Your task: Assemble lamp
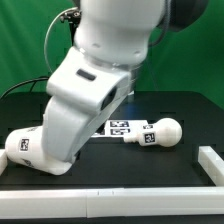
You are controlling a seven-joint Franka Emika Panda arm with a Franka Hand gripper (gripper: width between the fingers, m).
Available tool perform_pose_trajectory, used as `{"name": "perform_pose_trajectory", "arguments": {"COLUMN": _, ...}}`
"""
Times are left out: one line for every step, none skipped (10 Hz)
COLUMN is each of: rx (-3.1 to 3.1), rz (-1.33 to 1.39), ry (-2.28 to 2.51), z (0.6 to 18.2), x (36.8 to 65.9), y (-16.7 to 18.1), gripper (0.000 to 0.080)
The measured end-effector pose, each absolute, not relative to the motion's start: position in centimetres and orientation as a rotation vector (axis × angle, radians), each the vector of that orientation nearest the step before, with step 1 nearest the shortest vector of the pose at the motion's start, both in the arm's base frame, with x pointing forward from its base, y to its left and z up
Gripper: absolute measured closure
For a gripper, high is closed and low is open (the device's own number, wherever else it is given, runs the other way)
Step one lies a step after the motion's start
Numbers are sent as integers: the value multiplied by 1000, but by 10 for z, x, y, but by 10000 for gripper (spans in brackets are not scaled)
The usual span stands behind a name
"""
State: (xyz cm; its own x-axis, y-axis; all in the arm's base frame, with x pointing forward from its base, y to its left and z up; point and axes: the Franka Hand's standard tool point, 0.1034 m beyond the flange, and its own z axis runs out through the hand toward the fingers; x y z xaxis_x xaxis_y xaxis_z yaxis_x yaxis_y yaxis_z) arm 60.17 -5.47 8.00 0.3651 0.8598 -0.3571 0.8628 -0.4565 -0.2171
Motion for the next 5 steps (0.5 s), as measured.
{"name": "perform_pose_trajectory", "arguments": {"rx": 2590, "rz": -664, "ry": 1630, "z": 84, "x": 603, "y": -54, "gripper": 100}}
{"name": "perform_pose_trajectory", "arguments": {"rx": 2591, "rz": -669, "ry": 1630, "z": 82, "x": 602, "y": -55, "gripper": 100}}
{"name": "perform_pose_trajectory", "arguments": {"rx": 2591, "rz": -671, "ry": 1631, "z": 81, "x": 601, "y": -55, "gripper": 100}}
{"name": "perform_pose_trajectory", "arguments": {"rx": 2591, "rz": -671, "ry": 1631, "z": 81, "x": 601, "y": -55, "gripper": 100}}
{"name": "perform_pose_trajectory", "arguments": {"rx": 2584, "rz": -674, "ry": 1653, "z": 82, "x": 599, "y": -57, "gripper": 100}}
